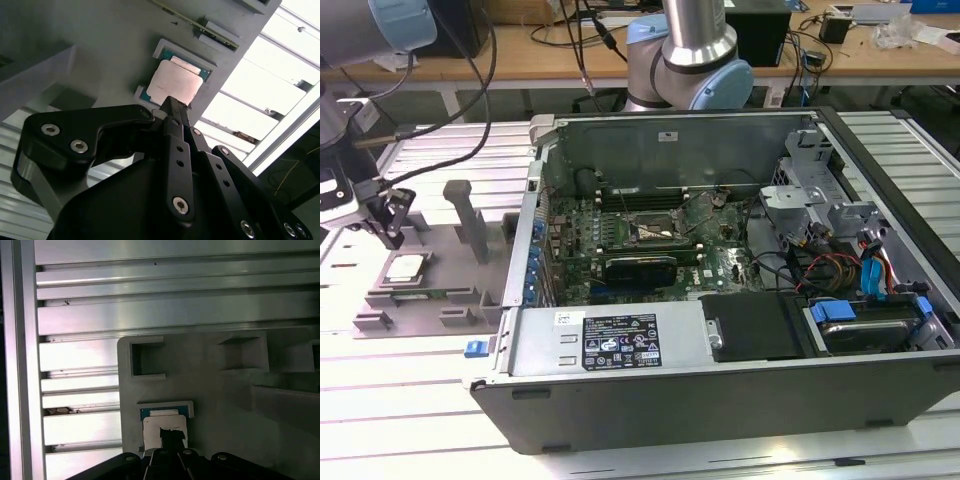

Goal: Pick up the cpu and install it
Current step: 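Pick up the cpu and move it towards the insertion slot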

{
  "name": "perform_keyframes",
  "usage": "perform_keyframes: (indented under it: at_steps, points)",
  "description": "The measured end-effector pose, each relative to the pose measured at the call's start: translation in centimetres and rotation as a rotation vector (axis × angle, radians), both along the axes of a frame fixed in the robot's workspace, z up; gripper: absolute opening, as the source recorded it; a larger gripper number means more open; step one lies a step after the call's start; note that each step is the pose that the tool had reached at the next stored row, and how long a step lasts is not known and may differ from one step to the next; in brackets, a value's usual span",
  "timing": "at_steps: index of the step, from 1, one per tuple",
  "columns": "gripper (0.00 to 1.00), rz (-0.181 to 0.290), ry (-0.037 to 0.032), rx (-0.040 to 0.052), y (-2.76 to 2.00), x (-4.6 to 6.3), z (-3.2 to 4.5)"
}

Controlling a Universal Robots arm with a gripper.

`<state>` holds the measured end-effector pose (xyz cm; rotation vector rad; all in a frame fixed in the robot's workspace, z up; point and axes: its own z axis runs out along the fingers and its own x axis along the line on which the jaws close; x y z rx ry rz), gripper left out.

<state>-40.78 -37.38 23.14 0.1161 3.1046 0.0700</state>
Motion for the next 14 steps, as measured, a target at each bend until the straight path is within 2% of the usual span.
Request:
perform_keyframes:
  at_steps: [10, 14]
  points:
    - [0.11, 0.000, 0.0002, 0.0002, -0.63, -0.2, -1.50]
    - [0.11, 0.000, 0.0002, 0.0004, -0.71, -0.2, -1.76]
